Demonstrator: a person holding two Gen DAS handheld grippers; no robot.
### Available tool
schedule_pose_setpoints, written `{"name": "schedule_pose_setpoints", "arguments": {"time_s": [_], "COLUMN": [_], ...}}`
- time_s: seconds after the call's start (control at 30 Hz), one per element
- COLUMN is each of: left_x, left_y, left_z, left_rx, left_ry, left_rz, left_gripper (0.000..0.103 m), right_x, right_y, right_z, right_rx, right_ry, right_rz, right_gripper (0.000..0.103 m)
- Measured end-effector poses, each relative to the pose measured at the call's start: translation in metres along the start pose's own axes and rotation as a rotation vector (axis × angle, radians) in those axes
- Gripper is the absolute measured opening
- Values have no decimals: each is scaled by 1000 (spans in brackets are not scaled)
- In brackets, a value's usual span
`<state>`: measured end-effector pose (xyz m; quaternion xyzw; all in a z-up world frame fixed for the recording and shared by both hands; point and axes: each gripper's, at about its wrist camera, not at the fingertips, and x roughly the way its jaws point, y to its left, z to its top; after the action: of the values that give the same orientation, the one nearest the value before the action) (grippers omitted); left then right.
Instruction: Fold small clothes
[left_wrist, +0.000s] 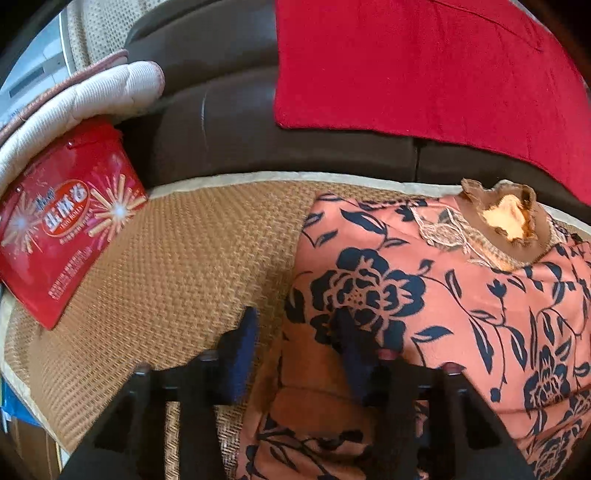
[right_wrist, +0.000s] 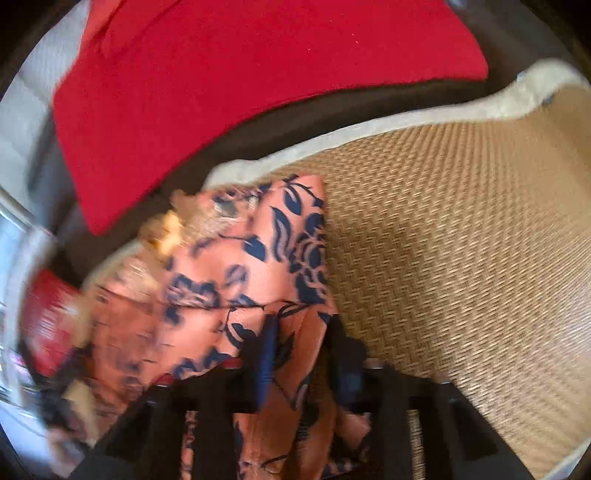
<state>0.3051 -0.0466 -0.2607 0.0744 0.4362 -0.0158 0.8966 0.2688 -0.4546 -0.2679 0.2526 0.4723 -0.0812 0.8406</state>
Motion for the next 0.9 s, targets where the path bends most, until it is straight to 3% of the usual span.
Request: {"name": "schedule_pose_setpoints", "arguments": {"time_s": [0.07,0.1,0.3,0.33,0.37,0.47,0.53,0.6,0.63,0.67,0.73,0.83,0.9], "left_x": [-3,-6,-22,-17,-13,-7,-14,-25,-32,-39,-47,-47,-32], "left_y": [-1,0,19,20,19,15,9,2,-2,-8,-23,-48,-66], "left_z": [-2,-1,4,5,4,1,2,6,7,8,9,4,-3], "left_rx": [9,6,-67,-67,-63,-46,-34,-24,-20,-15,11,89,149], "left_ry": [-16,-27,-127,-121,-105,-80,-94,-133,-154,-181,-208,-197,-116], "left_rz": [2,10,86,88,92,96,77,45,28,-2,-69,-106,-86], "left_gripper": [12,7,5,5,5,5,5,9,17,33,54,54,54], "right_x": [-7,-18,-67,-63,-51,17,34,17,5,-12,-33,-26,-6], "right_y": [7,10,30,31,31,6,-7,-14,-14,-12,-2,34,67], "right_z": [-1,0,11,16,23,33,35,37,37,35,29,22,13], "right_rx": [-16,-14,-22,-7,9,100,141,162,157,147,116,13,-71], "right_ry": [-46,-96,-438,-448,-420,-195,-112,-169,-210,-271,-338,-270,-185], "right_rz": [-14,4,120,130,119,1,-25,-38,-32,-8,87,223,224], "right_gripper": [7,7,6,6,6,10,10,10,10,10,10,10,10]}}
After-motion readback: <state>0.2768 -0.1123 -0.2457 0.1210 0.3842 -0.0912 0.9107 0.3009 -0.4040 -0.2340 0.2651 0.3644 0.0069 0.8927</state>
